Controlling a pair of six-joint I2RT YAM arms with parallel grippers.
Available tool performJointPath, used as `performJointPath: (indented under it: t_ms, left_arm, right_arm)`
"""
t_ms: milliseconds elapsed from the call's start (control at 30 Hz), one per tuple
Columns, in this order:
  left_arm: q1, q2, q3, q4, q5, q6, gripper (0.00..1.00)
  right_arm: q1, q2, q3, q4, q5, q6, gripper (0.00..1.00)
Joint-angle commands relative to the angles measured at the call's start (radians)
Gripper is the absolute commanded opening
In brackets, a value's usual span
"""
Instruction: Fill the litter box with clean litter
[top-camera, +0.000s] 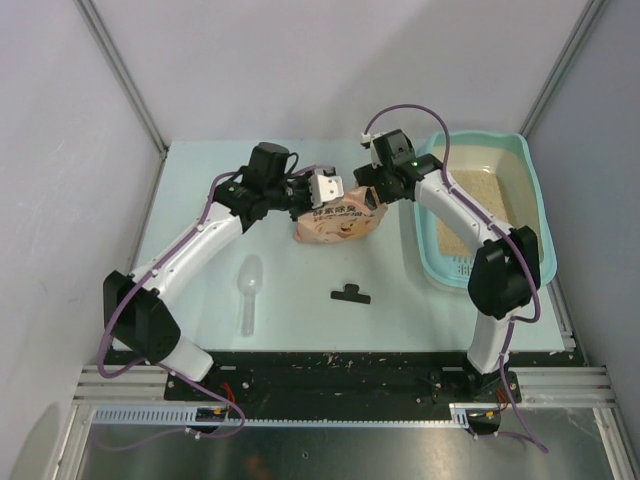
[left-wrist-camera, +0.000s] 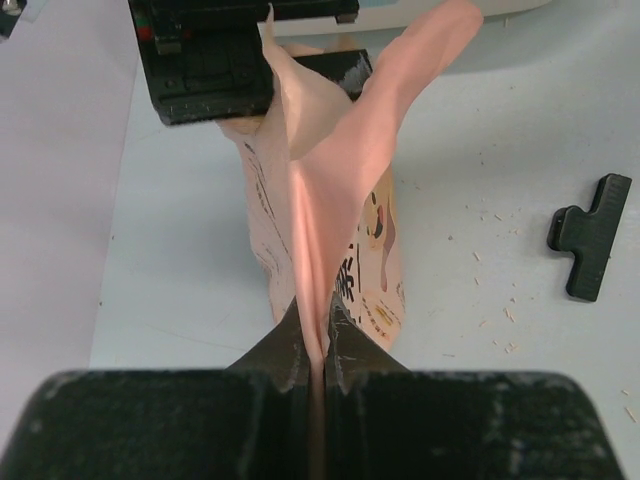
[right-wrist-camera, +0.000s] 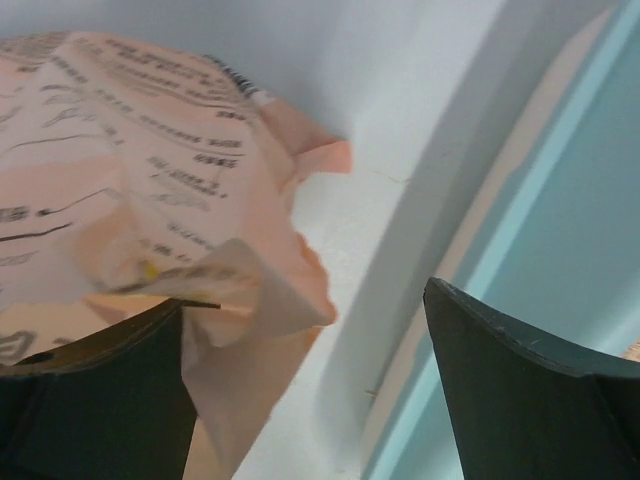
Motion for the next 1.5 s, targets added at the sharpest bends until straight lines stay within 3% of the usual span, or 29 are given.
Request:
performJointPath:
  t_ms: [0,267,467,567,667,700,800,867,900,933,1133,1300,1467]
  left_arm:
    - [-0.012,-0.071,0.012,0.082,0.042,-0.021,0.0]
    - [-0.015,-0.062,0.012,0.085,0.049,-0.018,0.0]
    - [-0.023,-0.04,0.029,0.088,0.063,-0.028,0.0]
    - [-0.023,-0.039,0.029,0.091,0.057,-0.018,0.0]
    - [-0.023,-0.045,0.021,0.094,0.042,0.03,0.0]
    - [-0.025,-0.045,0.02,0.097,0.037,0.044,0.0]
    - [-0.017,-0.037,0.026,0.105,0.022,0.105,0.0]
    - [-0.003,-0.014,0.036,0.119,0.02,0.16,0.0]
    - [0.005,-0.002,0.044,0.125,0.023,0.176,0.0]
    - [0.018,0.012,0.071,0.131,0.026,0.2,0.0]
    - [0.049,0.124,0.239,0.157,0.062,0.24,0.0]
    - [0.058,0.161,0.288,0.171,0.112,0.323,0.0]
    - [0.06,0.167,0.277,0.17,0.143,0.297,0.0]
  right_arm:
    - [-0.06,-0.055,0.002,0.0,0.098,-0.04,0.87]
    - [-0.11,-0.106,0.0,-0.054,0.014,0.009,0.84]
    - [-0.061,-0.086,-0.03,-0.039,-0.024,0.034,0.82]
    - [-0.065,-0.059,-0.021,-0.057,-0.032,0.078,0.75]
    - [-0.112,-0.049,-0.009,-0.092,-0.053,0.114,0.59]
    - [-0.128,-0.049,-0.004,-0.109,-0.063,0.12,0.45]
    - [-0.166,-0.062,-0.01,-0.123,-0.077,0.123,0.23]
    - [-0.171,-0.08,-0.024,-0.128,-0.081,0.118,0.13]
    - [-0.169,-0.086,-0.027,-0.128,-0.084,0.12,0.03]
    - [-0.169,-0.091,-0.033,-0.124,-0.086,0.125,0.0]
    - [-0.163,-0.1,-0.012,-0.104,-0.116,0.163,0.0]
    - [-0.151,-0.085,0.045,-0.091,-0.162,0.186,0.0]
    - [-0.148,-0.082,0.036,-0.083,-0.161,0.186,0.0]
